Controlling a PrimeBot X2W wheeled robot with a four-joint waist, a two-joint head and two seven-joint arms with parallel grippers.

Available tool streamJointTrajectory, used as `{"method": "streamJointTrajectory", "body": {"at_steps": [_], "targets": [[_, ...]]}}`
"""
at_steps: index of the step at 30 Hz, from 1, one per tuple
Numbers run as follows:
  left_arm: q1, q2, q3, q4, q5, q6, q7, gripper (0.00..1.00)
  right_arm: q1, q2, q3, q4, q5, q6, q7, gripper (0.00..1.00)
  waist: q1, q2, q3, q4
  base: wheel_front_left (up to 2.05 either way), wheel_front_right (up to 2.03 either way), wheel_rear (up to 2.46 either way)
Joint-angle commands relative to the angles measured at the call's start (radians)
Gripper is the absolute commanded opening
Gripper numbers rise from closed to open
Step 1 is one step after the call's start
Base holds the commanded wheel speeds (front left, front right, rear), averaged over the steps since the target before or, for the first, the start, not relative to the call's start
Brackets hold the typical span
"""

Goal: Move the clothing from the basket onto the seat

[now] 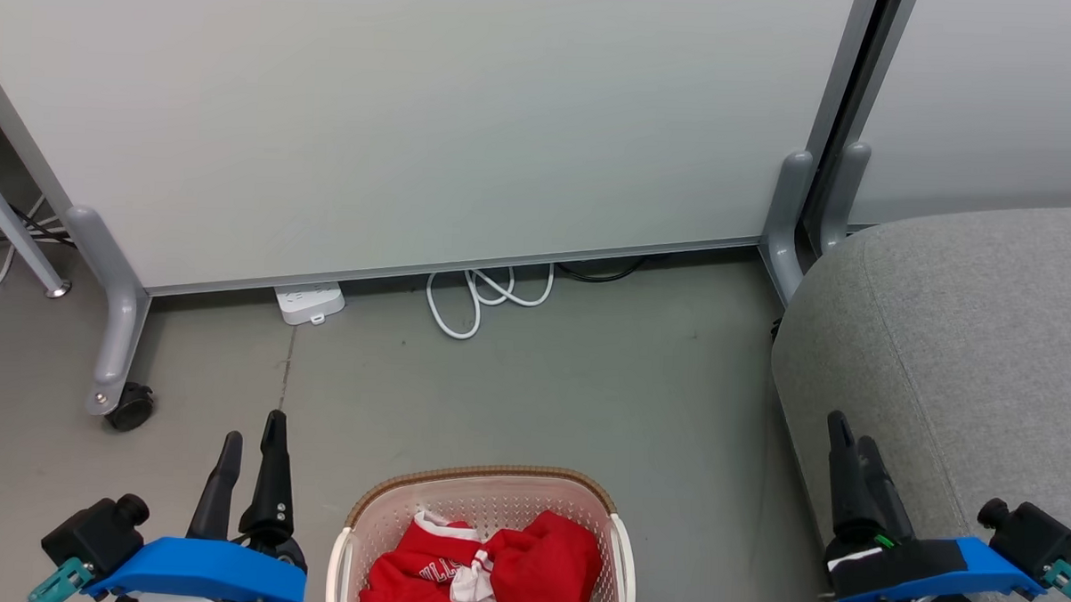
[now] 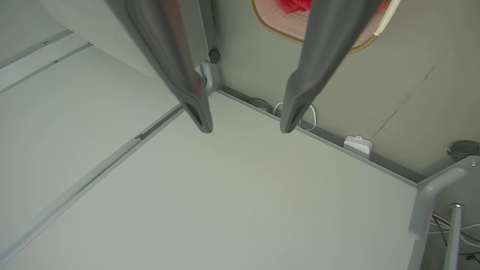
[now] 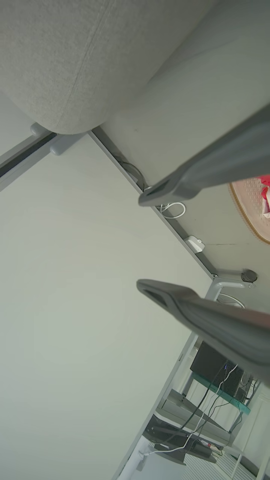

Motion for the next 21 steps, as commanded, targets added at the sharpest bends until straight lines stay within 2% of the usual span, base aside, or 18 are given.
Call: {"method": "streamJointTrajectory", "body": {"at_steps": [1,21], "targets": [[-0.028,0.01,-0.004,-0.008,0.033,0.003,-0.009,1.0,-0.019,-0.004,0.005,-0.008,-0.03,0.0,-0.009,1.0,-0.0001,0.0,0.0,0.0,0.0,0.0,0.0],[-0.041,0.012,-0.049,0.013,0.277,0.015,-0.066,1.0,-0.016,-0.005,0.042,0.012,-0.252,0.0,-0.066,1.0,-0.0001,0.0,0.001,0.001,0.0,0.0,0.0]]}}
